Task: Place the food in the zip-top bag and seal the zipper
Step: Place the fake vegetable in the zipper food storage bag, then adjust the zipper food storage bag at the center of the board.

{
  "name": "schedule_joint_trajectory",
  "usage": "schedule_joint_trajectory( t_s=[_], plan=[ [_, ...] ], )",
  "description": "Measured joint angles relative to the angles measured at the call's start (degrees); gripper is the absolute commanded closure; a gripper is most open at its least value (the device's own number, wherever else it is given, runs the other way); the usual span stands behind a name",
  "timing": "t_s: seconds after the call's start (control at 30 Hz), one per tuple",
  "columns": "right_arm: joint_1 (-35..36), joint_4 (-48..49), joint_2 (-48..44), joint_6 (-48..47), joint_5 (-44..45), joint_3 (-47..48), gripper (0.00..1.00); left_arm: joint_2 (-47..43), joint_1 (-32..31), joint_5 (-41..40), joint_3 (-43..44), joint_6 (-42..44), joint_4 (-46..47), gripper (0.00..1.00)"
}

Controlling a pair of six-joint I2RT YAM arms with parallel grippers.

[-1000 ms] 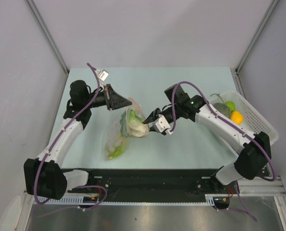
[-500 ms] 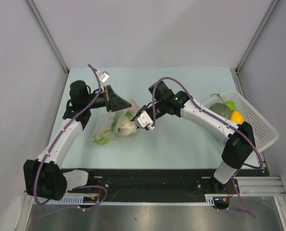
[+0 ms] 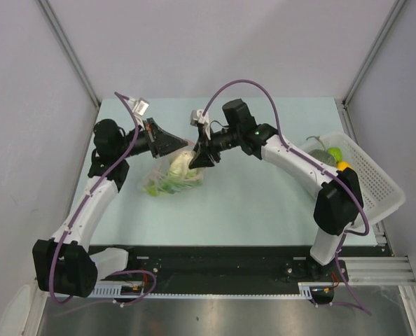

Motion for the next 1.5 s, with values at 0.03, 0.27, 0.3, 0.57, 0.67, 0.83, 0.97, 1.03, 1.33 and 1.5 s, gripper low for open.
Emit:
schedule_joint_trajectory(
  t_s=[0.03, 0.27, 0.3, 0.57, 0.67, 0.83, 0.97, 1.03, 1.33, 1.5],
  plan=[
    [-0.5, 1.3, 0.0, 2.9, 0.6, -0.5, 1.00, 0.0, 0.0, -0.6, -0.4, -0.6, 0.2, 1.00],
    [-0.4, 1.2, 1.4, 18.4, 6.8, 2.5, 1.00, 0.2, 0.2, -3.3, -0.5, -2.9, 1.7, 1.00],
    [-0.2, -1.8, 3.3, 19.9, 7.8, 6.4, 0.93, 0.1, 0.2, -3.7, -0.5, -3.0, 2.0, 1.00],
    [-0.1, -13.7, 10.1, 22.3, 12.7, 16.3, 0.08, -0.7, 1.0, -7.6, -1.2, -2.8, 1.6, 1.00],
    [-2.8, -15.3, 9.9, 22.7, 10.7, 16.3, 0.08, -2.1, 1.2, -8.7, -1.7, -2.9, 1.9, 1.00],
    [-6.7, -14.3, 5.3, 23.0, 7.6, 13.5, 0.18, -3.1, 1.4, -9.8, -2.1, -3.8, 3.5, 1.00],
    [-7.6, -12.5, -2.3, 23.3, 10.3, 7.7, 0.13, -3.1, 1.5, -10.0, -2.3, -4.0, 4.6, 1.00],
    [-7.6, -12.7, -3.3, 23.6, 11.9, 7.4, 0.09, -3.2, 1.5, -10.0, -2.4, -4.0, 4.7, 1.00],
    [-7.5, -17.7, 2.4, 24.5, 17.6, 6.6, 0.23, -3.7, 1.5, -10.0, -2.5, -3.4, 4.1, 1.00],
    [-7.8, -18.7, 2.6, 24.3, 16.3, 6.6, 0.94, -5.3, 1.5, -10.5, -2.7, -1.7, 2.0, 1.00]
  ],
)
